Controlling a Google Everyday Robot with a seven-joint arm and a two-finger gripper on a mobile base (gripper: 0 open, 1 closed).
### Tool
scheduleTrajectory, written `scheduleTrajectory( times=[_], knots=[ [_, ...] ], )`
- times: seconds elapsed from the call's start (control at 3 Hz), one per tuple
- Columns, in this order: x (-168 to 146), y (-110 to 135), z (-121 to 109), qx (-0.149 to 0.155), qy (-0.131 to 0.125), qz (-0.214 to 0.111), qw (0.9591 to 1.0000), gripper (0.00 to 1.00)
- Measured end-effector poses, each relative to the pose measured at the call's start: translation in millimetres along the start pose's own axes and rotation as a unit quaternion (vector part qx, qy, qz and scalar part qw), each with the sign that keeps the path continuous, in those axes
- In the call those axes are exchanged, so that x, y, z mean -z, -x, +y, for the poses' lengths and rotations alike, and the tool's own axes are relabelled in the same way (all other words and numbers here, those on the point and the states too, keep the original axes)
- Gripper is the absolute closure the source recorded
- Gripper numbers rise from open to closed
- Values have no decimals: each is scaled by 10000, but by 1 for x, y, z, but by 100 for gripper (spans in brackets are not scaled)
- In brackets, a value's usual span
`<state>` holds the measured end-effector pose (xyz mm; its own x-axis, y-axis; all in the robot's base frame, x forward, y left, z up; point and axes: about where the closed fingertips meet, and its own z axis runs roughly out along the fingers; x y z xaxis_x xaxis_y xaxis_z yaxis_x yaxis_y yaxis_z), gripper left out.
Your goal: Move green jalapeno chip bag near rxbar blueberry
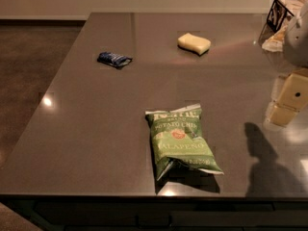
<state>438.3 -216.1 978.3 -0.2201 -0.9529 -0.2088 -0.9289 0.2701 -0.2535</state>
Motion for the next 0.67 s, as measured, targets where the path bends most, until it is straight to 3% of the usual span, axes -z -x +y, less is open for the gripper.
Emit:
scheduleTrajectory(
  times=[0.33,0.67],
  knots=[
    [0,0,0,1,-1,0,10000,0],
    [-12,19,6,567,75,-20,9984,0]
  ],
)
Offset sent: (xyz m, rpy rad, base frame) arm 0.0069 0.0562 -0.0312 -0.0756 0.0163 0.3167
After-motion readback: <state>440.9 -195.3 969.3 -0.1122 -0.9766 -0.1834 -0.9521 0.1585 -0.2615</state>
